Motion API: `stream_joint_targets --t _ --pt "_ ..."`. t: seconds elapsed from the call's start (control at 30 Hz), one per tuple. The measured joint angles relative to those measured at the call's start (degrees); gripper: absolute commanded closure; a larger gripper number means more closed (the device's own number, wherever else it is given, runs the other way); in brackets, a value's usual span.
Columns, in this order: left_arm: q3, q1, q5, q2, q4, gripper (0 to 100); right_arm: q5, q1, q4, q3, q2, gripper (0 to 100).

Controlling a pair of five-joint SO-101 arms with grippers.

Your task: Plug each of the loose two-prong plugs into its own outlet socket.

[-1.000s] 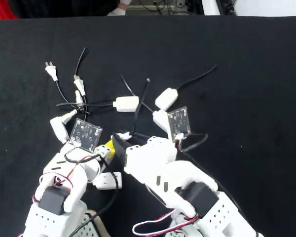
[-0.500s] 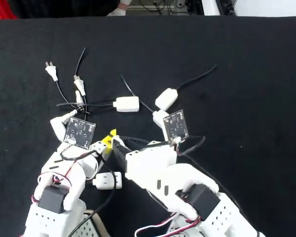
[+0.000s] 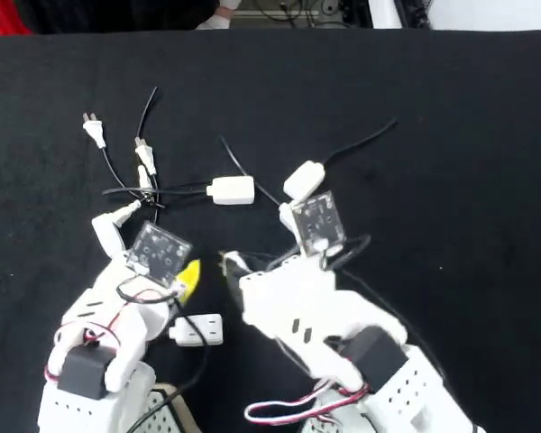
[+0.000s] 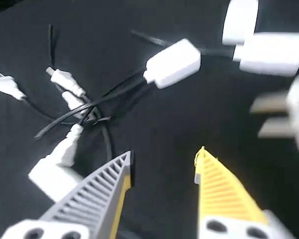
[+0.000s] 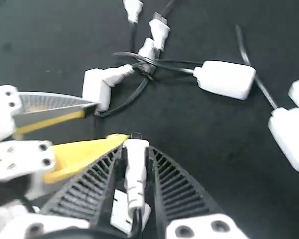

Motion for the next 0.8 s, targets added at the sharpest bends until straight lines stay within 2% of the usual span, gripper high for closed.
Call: stream_joint_targets --t 0.17,0.27,0.47,0.7,0.8 --pt "-2.9 -5.1 -22.15 -0.18 8.97 79 2.11 4.4 7.3 -11.6 16.79 98.6" --pt "-5.45 -5.98 -27.87 0.88 12.66 79 6.24 8.97 12.92 -19.34 28.48 98.5" --pt "-11.16 -4.92 -30.95 15.56 14.15 79 17.93 19.78 25.32 -34.55 47.3 98.6" --pt "-23.03 2.99 -31.21 45.1 16.88 79 20.4 29.01 27.78 -37.45 50.99 98.7" --pt "-24.7 7.91 -31.21 51.25 19.52 79 20.75 34.2 27.78 -37.45 51.16 98.7"
